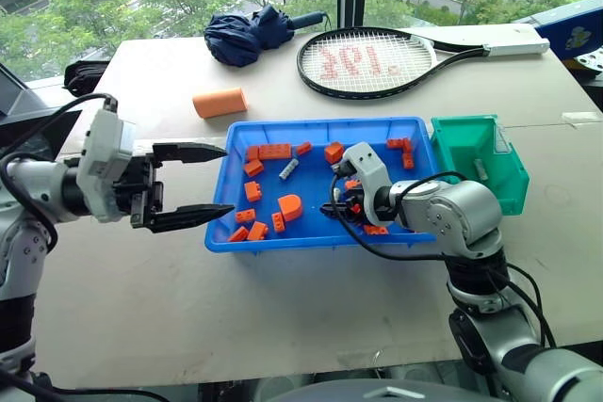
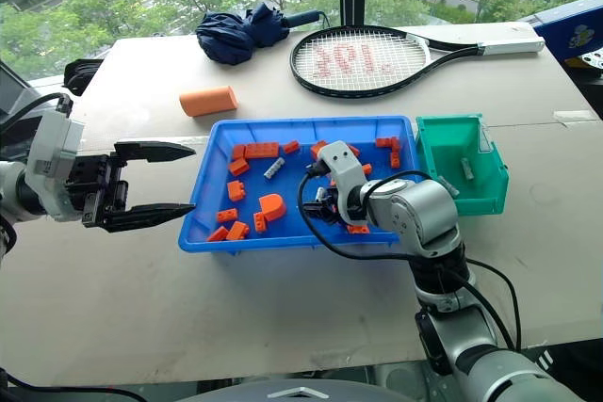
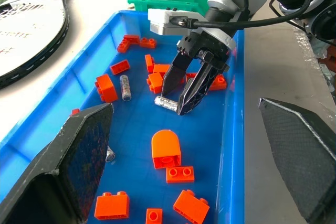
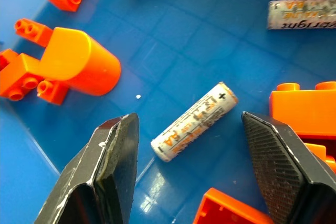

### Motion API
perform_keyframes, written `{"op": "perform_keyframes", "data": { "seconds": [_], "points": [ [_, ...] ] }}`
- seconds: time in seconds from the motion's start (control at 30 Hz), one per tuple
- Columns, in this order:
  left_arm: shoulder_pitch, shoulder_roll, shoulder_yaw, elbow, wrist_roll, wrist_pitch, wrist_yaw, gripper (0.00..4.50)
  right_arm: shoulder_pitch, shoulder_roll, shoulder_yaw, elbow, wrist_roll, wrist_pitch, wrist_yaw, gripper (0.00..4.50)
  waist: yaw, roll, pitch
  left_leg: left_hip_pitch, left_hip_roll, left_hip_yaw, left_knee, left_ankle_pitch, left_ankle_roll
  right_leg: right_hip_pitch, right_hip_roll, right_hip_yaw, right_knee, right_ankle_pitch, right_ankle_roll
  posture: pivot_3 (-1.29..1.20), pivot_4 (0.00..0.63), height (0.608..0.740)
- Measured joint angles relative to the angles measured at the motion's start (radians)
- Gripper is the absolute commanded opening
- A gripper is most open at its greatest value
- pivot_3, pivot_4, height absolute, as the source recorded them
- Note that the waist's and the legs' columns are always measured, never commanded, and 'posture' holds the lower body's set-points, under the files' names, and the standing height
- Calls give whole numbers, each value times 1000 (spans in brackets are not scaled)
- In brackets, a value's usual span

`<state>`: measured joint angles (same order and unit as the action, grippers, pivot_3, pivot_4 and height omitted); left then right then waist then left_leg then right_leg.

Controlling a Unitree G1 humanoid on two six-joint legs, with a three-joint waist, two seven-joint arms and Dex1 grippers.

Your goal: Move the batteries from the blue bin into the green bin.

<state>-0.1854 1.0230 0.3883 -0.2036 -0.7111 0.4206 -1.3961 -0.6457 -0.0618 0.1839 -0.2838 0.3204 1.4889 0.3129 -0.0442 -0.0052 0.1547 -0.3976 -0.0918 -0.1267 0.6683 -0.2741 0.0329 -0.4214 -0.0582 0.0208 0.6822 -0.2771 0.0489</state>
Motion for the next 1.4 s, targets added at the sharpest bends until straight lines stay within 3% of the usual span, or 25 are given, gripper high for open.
{"op": "perform_keyframes", "data": {
  "seconds": [0.13,0.17,0.23,0.4,0.83,1.03,1.13,1.2,1.4],
  "points": [
    [-3,0,-1,0,1,-4,0,4500,-1,-6,36,15,-7,-43,-15,3101,0,0,0,0,0,0,0,0,0,0,0,0,0,0,0,0,150,740],
    [-4,0,-1,0,1,-5,0,4500,-2,-8,47,21,-10,-56,-17,2873,0,0,0,0,0,0,0,0,0,0,0,0,0,0,0,0,150,740],
    [-6,0,-2,0,1,-6,0,4500,-4,-16,82,28,-19,-81,-19,2297,0,0,0,1,0,0,0,0,0,0,0,0,1,0,0,0,150,740],
    [-6,0,-2,5,1,-7,-3,4500,-4,-53,145,23,-22,-107,-9,78,0,0,0,1,0,0,0,0,0,0,0,0,1,0,0,0,150,740],
    [-22,-1,-7,9,1,-8,-2,4500,-21,-89,163,12,-10,-118,12,78,1,0,0,1,0,0,0,0,0,0,0,0,1,0,0,0,150,740],
    [-74,-20,-22,18,-17,4,4,4500,-152,-68,-38,-100,71,-42,39,78,1,0,0,0,0,0,0,0,0,0,0,0,1,0,0,0,150,740],
    [-106,-36,-36,16,-42,22,11,4500,-217,-139,-162,-148,104,9,57,78,6,0,0,0,-1,-1,0,0,0,0,-1,-2,-1,0,0,0,150,740],
    [-137,-45,-45,13,-64,47,28,4500,-237,-257,-250,-157,111,40,71,78,12,0,0,0,-2,-2,1,0,0,1,-2,-3,-1,0,0,0,150,740],
    [-224,-77,-72,-50,-163,143,76,4500,-189,-510,-409,-133,109,40,96,78,2,0,0,0,-1,-1,0,0,0,1,-2,-2,-1,0,0,0,150,740]
  ]
}}
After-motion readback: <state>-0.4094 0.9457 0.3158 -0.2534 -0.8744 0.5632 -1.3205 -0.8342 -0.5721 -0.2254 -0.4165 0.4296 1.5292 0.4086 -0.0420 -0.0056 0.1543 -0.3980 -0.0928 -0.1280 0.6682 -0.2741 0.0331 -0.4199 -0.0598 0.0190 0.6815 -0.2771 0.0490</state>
